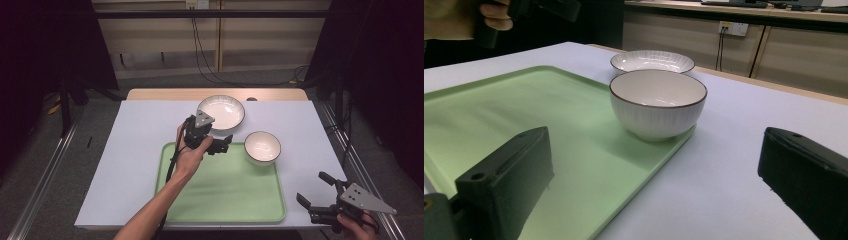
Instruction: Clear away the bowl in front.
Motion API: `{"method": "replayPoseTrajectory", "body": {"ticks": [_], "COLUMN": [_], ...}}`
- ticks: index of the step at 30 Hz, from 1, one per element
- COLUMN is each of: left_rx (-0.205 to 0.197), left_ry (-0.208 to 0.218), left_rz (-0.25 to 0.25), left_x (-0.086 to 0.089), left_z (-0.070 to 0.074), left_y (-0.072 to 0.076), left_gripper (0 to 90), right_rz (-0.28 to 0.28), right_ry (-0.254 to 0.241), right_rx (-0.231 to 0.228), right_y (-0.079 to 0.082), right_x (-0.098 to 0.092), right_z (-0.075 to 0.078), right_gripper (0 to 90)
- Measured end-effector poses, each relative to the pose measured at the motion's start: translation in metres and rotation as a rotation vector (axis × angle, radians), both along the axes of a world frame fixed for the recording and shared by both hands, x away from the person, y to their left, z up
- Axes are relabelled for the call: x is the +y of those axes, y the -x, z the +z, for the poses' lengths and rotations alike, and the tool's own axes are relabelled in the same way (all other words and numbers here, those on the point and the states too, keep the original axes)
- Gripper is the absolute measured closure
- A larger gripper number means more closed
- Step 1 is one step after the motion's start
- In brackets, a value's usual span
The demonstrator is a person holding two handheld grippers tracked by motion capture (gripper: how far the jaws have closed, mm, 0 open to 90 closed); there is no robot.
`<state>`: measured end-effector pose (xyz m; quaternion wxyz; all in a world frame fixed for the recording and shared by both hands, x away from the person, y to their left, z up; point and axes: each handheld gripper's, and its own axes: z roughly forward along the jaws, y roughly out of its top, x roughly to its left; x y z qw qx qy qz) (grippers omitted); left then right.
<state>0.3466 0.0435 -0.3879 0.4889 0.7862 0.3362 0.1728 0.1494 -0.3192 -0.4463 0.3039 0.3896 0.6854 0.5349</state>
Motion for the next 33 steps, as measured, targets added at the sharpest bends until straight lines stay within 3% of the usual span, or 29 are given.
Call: {"method": "replayPoseTrajectory", "body": {"ticks": [10, 15, 19, 20, 22, 24, 26, 30, 33], "left_rx": [-0.011, -0.026, -0.042, -0.044, -0.035, -0.015, -0.02, 0.009, -0.025], "left_ry": [0.006, 0.027, 0.008, 0.023, 0.007, 0.05, 0.045, 0.064, 0.002], "left_rz": [0.008, 0.052, 0.067, 0.07, 0.077, 0.089, 0.099, 0.105, 0.109], "left_x": [0.029, 0.045, 0.059, 0.062, 0.07, 0.077, 0.086, 0.096, 0.103], "left_z": [0.002, 0.004, 0.004, 0.003, 0.001, 0.0, -0.001, -0.004, -0.006], "left_y": [0.019, 0.031, 0.043, 0.045, 0.05, 0.054, 0.059, 0.066, 0.077], "left_gripper": [2.1, 2.2, 2.2, 2.2, 2.3, 2.2, 2.2, 2.3, 2.1], "right_rz": [-0.002, -0.01, -0.001, -0.006, -0.002, -0.001, 0.0, -0.003, -0.005], "right_ry": [0.0, 0.002, 0.002, 0.002, 0.002, 0.001, 0.002, 0.006, 0.0], "right_rx": [-0.01, -0.007, -0.01, -0.01, -0.01, -0.01, -0.009, -0.011, -0.005], "right_y": [0.0, 0.0, 0.002, 0.002, 0.001, 0.001, 0.001, 0.001, 0.001], "right_x": [0.001, 0.0, -0.001, -0.001, -0.001, 0.0, 0.0, 0.001, 0.001], "right_z": [0.0, 0.001, 0.001, 0.001, 0.001, 0.001, 0.001, 0.001, 0.0], "right_gripper": [0.8, 0.8, 0.8, 0.8, 0.8, 0.8, 0.8, 0.8, 0.8]}}
